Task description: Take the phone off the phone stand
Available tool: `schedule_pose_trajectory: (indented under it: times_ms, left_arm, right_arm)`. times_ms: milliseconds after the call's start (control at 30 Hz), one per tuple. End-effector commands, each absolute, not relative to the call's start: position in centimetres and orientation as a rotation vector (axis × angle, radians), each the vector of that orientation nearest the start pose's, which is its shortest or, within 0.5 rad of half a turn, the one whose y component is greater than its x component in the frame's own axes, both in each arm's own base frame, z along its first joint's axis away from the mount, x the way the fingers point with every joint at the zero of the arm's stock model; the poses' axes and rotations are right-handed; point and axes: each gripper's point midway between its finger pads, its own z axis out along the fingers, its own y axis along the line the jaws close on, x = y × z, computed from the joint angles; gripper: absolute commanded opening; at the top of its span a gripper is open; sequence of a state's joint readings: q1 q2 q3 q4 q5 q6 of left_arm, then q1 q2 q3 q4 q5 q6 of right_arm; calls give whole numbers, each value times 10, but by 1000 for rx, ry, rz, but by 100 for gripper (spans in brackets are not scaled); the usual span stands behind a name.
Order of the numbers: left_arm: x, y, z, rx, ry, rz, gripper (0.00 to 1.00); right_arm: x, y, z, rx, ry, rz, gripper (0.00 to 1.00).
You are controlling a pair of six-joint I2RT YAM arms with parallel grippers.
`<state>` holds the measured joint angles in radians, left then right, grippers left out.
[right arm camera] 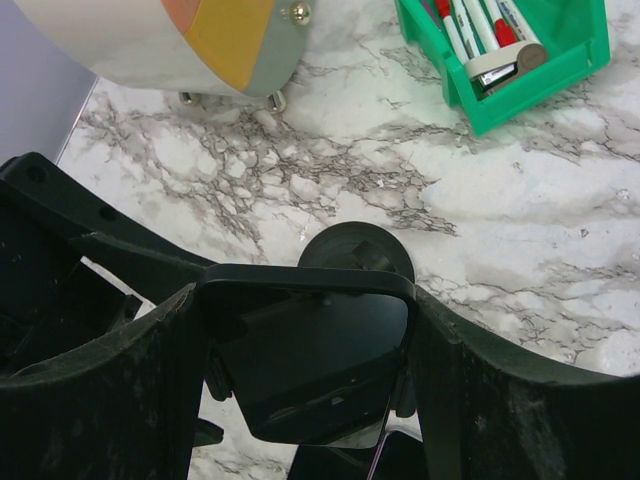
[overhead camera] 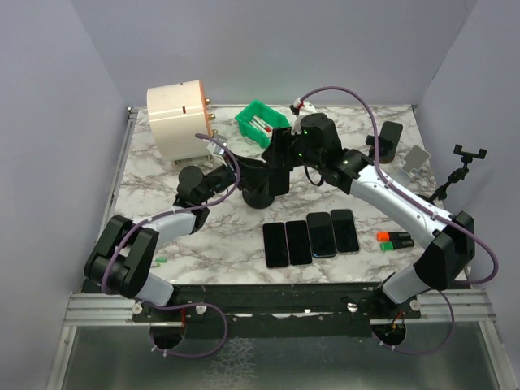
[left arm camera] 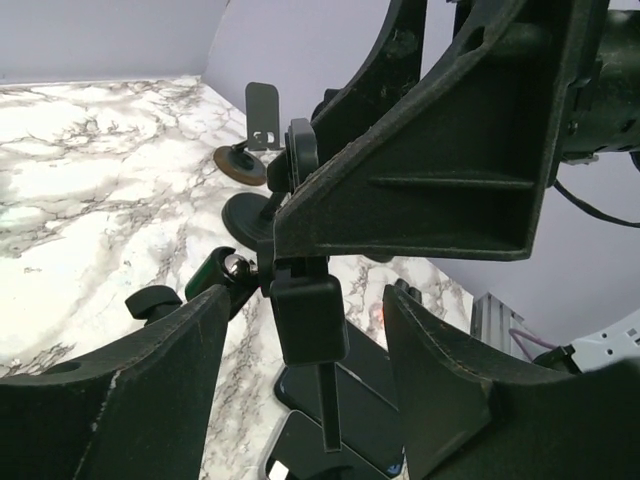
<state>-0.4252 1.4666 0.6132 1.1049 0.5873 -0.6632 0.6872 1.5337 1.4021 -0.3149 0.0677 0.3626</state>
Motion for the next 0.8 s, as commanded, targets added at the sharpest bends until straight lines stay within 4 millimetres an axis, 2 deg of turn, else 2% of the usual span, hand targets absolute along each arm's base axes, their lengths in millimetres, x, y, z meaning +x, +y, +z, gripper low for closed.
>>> schedule_pose_trajectory:
  times_ms: [0, 100, 233, 367, 433, 467, 500, 600, 767]
  left_arm:
    - [325, -280, 250, 393, 1445, -1276, 60]
    - [326, -281, 247, 386, 1460, -1287, 50]
    - [324, -283, 246, 388, 1469, -1306, 46]
    - [323, -283, 250, 381, 1461, -1312, 36]
    - [322, -284, 253, 383, 1456, -1317, 21]
    - [323, -283, 254, 373, 1453, -1314, 6]
    - [323, -282, 254, 360, 1450, -1310, 0]
    - [319, -275, 258, 339, 1413, -1309, 0]
    - [324, -256, 253, 228, 1393, -1337, 0]
  right_arm:
    - [355, 300, 244, -326, 2124, 576, 0]
    - [354, 300, 244, -326, 2124, 577, 0]
    - [354, 300, 243, -328, 2124, 579, 0]
    - [354, 300, 240, -330, 2130, 578, 0]
    - [354, 301, 239, -330, 2131, 579, 0]
    - [353, 300, 238, -329, 2133, 578, 0]
    - [353, 299, 237, -327, 2135, 573, 0]
    - [353, 295, 236, -308, 2130, 557, 0]
    - [349, 288, 232, -281, 2133, 546, 0]
